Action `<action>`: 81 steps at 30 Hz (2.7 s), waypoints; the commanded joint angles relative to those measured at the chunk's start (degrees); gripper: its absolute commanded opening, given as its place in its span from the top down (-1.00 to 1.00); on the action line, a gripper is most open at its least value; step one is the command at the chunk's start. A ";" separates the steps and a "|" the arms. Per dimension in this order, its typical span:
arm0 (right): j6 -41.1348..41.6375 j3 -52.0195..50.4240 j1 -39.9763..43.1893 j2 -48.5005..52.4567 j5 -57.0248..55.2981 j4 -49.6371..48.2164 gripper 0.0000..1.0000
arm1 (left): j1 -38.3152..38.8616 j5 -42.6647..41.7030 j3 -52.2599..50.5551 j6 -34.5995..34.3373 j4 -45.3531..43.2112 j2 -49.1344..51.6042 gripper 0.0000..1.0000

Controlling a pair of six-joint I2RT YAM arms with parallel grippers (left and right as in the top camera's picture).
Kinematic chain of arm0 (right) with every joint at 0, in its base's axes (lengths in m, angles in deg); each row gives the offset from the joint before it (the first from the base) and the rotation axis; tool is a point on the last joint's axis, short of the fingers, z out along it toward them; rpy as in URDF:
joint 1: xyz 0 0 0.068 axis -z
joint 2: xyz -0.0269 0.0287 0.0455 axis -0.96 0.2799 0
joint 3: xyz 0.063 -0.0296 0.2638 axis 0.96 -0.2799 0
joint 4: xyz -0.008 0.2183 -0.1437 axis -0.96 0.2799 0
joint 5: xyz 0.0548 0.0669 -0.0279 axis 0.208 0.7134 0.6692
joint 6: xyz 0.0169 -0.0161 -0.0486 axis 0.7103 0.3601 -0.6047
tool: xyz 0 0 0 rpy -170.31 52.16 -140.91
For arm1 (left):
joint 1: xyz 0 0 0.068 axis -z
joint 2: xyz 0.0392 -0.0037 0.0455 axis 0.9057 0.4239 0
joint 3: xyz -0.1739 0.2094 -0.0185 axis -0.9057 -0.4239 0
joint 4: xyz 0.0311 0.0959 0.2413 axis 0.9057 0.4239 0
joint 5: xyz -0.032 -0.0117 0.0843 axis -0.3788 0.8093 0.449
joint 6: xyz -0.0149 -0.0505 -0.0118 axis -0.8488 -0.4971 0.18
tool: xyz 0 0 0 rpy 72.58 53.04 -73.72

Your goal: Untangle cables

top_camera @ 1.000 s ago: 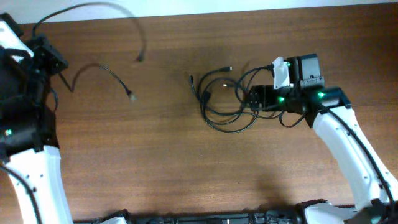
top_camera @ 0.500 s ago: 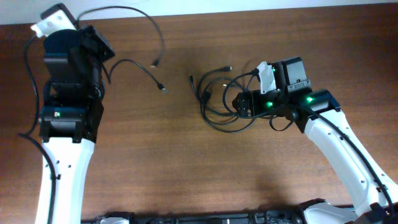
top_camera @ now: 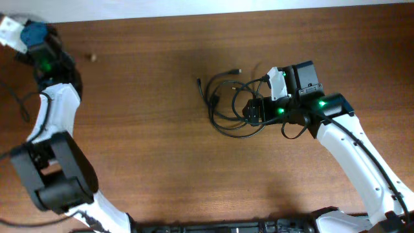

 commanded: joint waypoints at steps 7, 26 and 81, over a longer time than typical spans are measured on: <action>1.29 0.02 -0.26 -0.39 0.57 -0.22 -0.92 | -15.39 -10.71 0.39 -2.08 8.07 11.87 0.32; 1.22 0.02 -0.31 -0.39 1.55 0.85 -0.93 | -5.31 -60.02 28.83 11.58 80.56 6.82 -0.98; 9.20 -0.02 18.71 -0.46 4.26 16.26 -0.88 | 43.91 -42.10 -8.85 -4.46 52.41 -6.64 -0.39</action>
